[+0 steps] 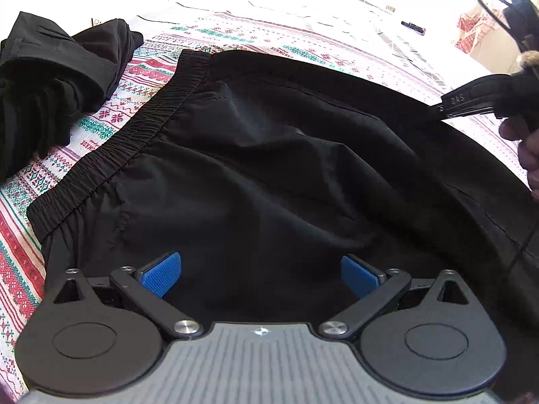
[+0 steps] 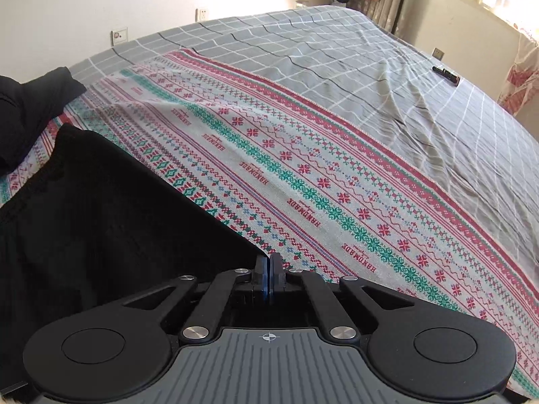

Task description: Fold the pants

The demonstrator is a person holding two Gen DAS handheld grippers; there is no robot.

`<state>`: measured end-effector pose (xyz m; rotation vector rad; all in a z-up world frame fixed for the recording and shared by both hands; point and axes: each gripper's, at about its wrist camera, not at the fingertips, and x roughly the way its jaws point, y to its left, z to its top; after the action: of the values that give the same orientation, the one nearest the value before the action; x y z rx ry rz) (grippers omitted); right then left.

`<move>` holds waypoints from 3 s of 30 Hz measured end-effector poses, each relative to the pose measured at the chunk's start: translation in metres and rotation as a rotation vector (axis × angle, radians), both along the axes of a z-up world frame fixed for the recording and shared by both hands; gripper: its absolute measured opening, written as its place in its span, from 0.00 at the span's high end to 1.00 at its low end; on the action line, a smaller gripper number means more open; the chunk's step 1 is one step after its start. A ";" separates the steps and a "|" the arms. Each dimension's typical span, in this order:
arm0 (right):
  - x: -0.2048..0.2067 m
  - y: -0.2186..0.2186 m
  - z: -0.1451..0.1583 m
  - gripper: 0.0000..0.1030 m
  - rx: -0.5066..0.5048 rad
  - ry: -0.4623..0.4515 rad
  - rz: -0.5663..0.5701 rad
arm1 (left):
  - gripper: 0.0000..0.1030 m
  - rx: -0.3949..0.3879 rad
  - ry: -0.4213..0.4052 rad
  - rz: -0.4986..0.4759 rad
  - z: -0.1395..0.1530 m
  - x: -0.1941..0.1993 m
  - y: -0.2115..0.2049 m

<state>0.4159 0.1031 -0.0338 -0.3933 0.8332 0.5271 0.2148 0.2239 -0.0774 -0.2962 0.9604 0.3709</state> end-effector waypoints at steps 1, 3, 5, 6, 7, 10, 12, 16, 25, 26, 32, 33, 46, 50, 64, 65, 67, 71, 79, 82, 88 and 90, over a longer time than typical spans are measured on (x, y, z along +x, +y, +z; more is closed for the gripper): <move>-0.010 -0.001 0.008 1.00 0.003 -0.018 0.010 | 0.00 -0.004 -0.006 0.003 0.001 -0.001 0.001; -0.034 -0.002 0.026 1.00 0.014 -0.049 0.029 | 0.00 -0.009 -0.018 0.011 0.003 -0.002 0.004; -0.058 -0.003 0.040 1.00 0.023 -0.068 0.049 | 0.00 -0.018 -0.038 0.023 0.005 -0.005 0.009; -0.075 -0.002 0.048 1.00 0.026 -0.081 0.061 | 0.00 -0.027 -0.049 0.032 0.006 -0.007 0.012; -0.088 -0.003 0.054 1.00 0.029 -0.090 0.069 | 0.00 -0.037 -0.058 0.042 0.007 -0.009 0.016; -0.135 0.000 0.067 1.00 0.029 -0.118 0.106 | 0.00 -0.088 -0.080 0.083 0.008 -0.017 0.030; -0.164 0.002 0.069 1.00 0.027 -0.126 0.124 | 0.00 -0.138 -0.101 0.122 0.009 -0.025 0.043; -0.217 0.004 0.065 1.00 0.027 -0.126 0.144 | 0.00 -0.242 -0.135 0.214 0.008 -0.047 0.073; -0.291 0.001 0.023 1.00 0.041 -0.058 0.116 | 0.05 -0.307 -0.130 0.253 -0.006 -0.083 0.111; -0.297 0.000 0.017 1.00 0.042 -0.045 0.109 | 0.06 -0.304 -0.141 0.245 -0.007 -0.089 0.113; -0.333 -0.007 -0.020 1.00 0.056 0.030 0.067 | 0.13 -0.334 -0.169 0.239 -0.015 -0.113 0.131; -0.338 -0.009 -0.027 1.00 0.058 0.042 0.058 | 0.15 -0.345 -0.171 0.242 -0.017 -0.115 0.134; -0.359 -0.049 -0.027 0.69 0.126 0.041 -0.026 | 0.26 -0.537 -0.270 0.304 -0.030 -0.123 0.173; -0.357 -0.084 -0.020 0.33 0.128 -0.026 -0.112 | 0.26 -0.673 -0.255 0.222 -0.034 -0.119 0.155; -0.281 -0.246 -0.035 0.33 0.474 0.101 -0.712 | 0.22 -0.769 -0.168 -0.137 -0.049 -0.095 0.068; -0.278 -0.254 -0.036 0.33 0.507 0.102 -0.736 | 0.22 -0.778 -0.150 -0.170 -0.052 -0.092 0.059; -0.273 -0.275 -0.043 0.37 0.603 0.115 -0.789 | 0.22 -0.793 -0.145 -0.226 -0.057 -0.089 0.041; -0.269 -0.302 -0.059 0.53 0.814 0.175 -0.850 | 0.22 -0.794 -0.134 -0.320 -0.059 -0.082 0.009; -0.272 -0.309 -0.067 0.56 0.949 0.226 -0.866 | 0.34 -0.755 -0.142 -0.315 -0.057 -0.086 -0.013; -0.273 -0.297 -0.071 0.56 0.956 0.279 -0.836 | 0.63 -0.720 -0.164 -0.307 -0.050 -0.082 -0.012; -0.275 -0.263 -0.077 0.56 0.942 0.348 -0.745 | 0.70 -0.717 -0.241 -0.328 -0.029 -0.087 -0.002; -0.274 -0.259 -0.076 0.56 0.954 0.341 -0.728 | 0.70 -0.674 -0.220 -0.341 -0.027 -0.088 -0.006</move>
<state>0.1423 -0.1555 -0.1102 0.8743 0.8815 0.2516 0.1266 0.2178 -0.1042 -0.7562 0.8748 -0.3082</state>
